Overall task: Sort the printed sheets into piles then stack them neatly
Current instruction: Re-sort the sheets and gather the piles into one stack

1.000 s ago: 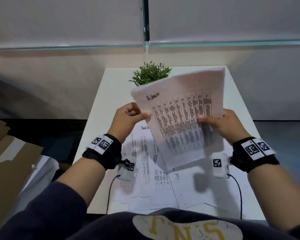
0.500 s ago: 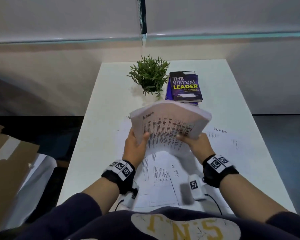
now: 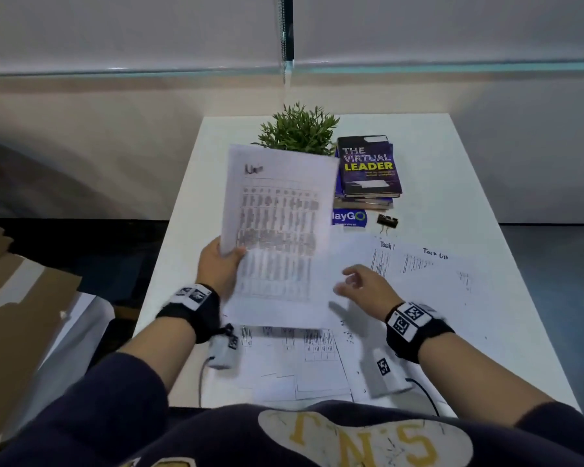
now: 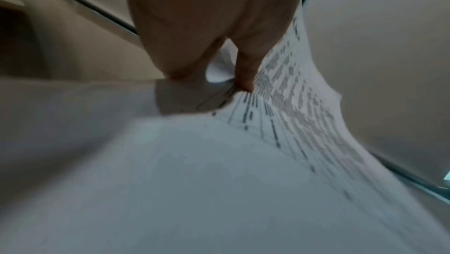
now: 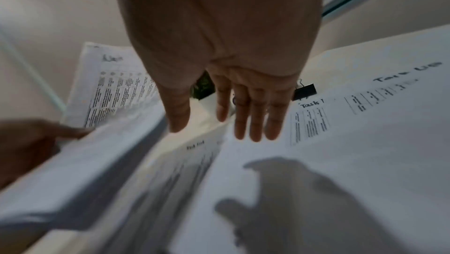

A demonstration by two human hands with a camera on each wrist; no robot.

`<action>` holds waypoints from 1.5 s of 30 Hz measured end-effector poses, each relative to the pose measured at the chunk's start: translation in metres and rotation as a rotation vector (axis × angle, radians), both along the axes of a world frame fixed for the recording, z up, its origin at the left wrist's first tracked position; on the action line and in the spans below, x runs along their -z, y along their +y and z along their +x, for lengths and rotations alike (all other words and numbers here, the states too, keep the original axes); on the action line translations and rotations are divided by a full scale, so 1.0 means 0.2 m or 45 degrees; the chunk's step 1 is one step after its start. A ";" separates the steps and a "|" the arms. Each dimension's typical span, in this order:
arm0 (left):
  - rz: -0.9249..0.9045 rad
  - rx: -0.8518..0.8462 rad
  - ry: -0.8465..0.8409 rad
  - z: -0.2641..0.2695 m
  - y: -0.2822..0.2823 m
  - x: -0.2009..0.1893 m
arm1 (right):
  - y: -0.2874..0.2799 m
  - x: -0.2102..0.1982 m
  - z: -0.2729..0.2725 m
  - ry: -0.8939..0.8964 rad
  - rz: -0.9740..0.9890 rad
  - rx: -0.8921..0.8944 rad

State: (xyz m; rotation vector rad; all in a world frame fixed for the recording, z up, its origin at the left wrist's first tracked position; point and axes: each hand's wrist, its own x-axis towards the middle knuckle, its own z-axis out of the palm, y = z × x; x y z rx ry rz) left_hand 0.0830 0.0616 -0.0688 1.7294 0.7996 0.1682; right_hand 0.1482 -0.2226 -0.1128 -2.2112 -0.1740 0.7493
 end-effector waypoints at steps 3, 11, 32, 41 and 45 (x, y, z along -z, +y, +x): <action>0.146 0.011 0.264 -0.09 0.31 0.05 | -0.03 0.12 -0.07 -0.048 -0.489 -0.212; 0.033 -0.143 0.702 -0.47 0.90 0.40 | -0.02 0.28 -0.20 -0.132 -0.952 -0.467; 0.748 0.074 1.099 -0.30 0.60 0.40 | 0.14 0.06 -0.24 0.012 -0.524 -0.409; 0.056 0.993 0.133 0.04 -0.12 0.03 | 0.11 -0.42 -0.10 0.178 0.418 -0.270; -0.270 1.096 0.169 0.07 -0.25 -0.07 | -0.13 -0.57 0.06 0.008 0.496 -0.027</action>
